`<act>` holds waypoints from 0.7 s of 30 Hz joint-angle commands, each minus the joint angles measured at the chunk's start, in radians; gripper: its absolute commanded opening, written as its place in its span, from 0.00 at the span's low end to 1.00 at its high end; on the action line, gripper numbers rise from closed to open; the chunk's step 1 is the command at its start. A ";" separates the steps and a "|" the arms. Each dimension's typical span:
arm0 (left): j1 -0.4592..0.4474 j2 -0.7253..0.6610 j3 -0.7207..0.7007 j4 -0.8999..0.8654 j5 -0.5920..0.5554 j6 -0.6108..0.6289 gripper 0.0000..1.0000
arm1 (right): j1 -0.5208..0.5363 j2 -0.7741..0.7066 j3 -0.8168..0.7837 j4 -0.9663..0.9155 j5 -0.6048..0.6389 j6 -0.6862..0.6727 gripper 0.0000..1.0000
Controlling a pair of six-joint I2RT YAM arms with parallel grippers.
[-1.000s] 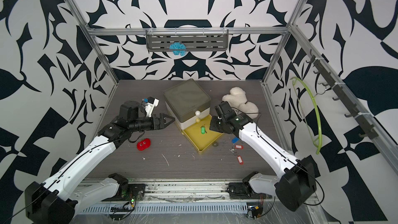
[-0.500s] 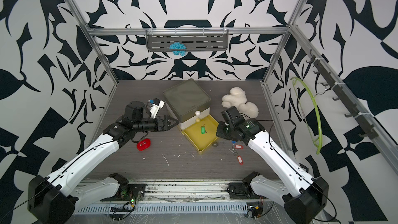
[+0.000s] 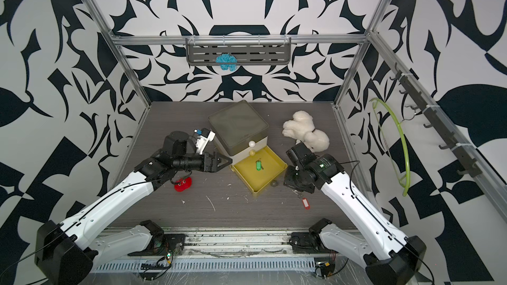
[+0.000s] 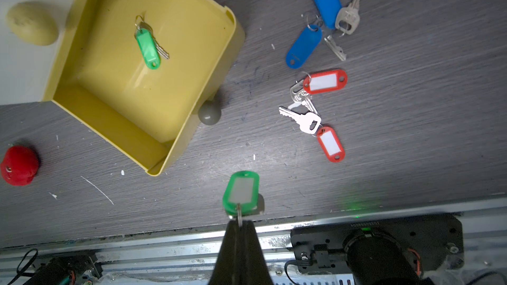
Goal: Take the keys out of the drawer
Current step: Place the key at the center of the board.
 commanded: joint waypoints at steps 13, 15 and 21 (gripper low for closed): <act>-0.113 0.019 -0.019 0.016 -0.059 0.044 0.99 | -0.005 0.052 -0.147 -0.075 -0.040 0.045 0.00; -0.123 0.016 -0.025 0.021 -0.071 0.046 0.99 | -0.005 0.057 -0.160 -0.075 -0.043 0.046 0.00; -0.152 0.004 -0.047 0.044 -0.100 0.045 0.99 | -0.008 0.067 -0.201 -0.071 -0.061 0.044 0.00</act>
